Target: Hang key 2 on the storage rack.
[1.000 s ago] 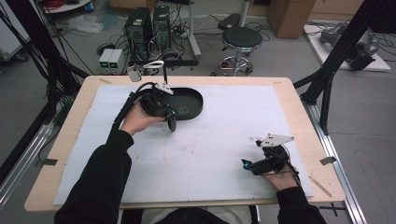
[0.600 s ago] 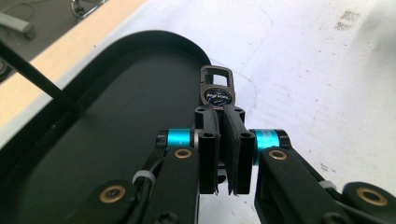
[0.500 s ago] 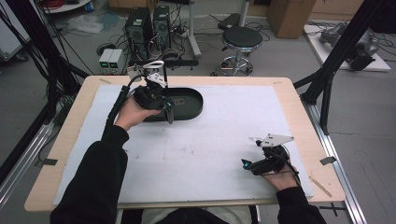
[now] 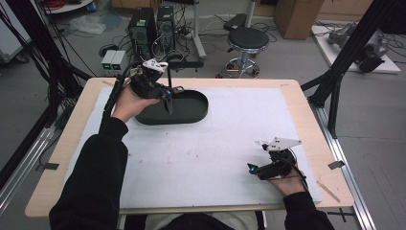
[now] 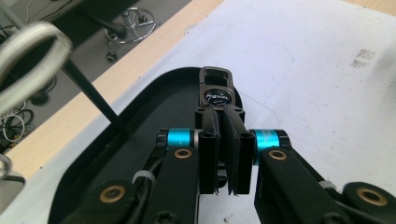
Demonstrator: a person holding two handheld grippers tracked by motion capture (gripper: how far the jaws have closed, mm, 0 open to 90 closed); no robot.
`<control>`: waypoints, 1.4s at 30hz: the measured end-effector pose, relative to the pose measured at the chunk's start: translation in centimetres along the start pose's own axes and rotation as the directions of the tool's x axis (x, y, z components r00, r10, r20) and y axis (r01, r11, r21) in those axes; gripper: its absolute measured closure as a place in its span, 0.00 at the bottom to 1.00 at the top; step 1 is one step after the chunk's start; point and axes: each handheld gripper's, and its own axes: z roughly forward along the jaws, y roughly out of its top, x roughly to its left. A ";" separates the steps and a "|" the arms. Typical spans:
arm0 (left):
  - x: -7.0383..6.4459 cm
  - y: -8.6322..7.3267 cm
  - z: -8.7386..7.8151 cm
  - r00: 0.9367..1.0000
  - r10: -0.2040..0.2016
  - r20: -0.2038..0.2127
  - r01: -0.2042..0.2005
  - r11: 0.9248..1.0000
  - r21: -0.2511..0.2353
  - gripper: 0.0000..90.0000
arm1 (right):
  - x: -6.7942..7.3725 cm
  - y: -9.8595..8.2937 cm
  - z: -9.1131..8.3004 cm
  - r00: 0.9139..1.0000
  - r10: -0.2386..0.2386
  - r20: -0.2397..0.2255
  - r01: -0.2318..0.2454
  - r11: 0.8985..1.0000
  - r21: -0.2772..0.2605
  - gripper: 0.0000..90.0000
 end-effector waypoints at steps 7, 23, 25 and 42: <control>0.6 1.1 -0.4 1.000 0.002 -0.017 -0.002 1.000 -0.013 0.94 | 0.0 0.0 0.0 1.000 -0.003 -0.001 0.003 1.000 -0.001 0.03; 1.6 3.1 -0.6 0.999 0.005 -0.042 -0.006 1.000 -0.030 0.94 | 0.0 0.0 -0.1 1.000 0.003 0.003 -0.003 1.000 -0.006 0.03; 1.7 3.1 -0.7 0.999 -0.004 -0.050 0.002 0.999 -0.034 0.94 | -0.1 0.0 -0.1 1.000 0.000 0.002 0.000 1.000 -0.007 0.03; 2.1 3.1 0.4 0.987 -0.050 -0.155 0.044 0.998 -0.045 0.94 | -0.1 -0.1 -0.1 1.000 0.001 0.003 -0.001 1.000 -0.005 0.03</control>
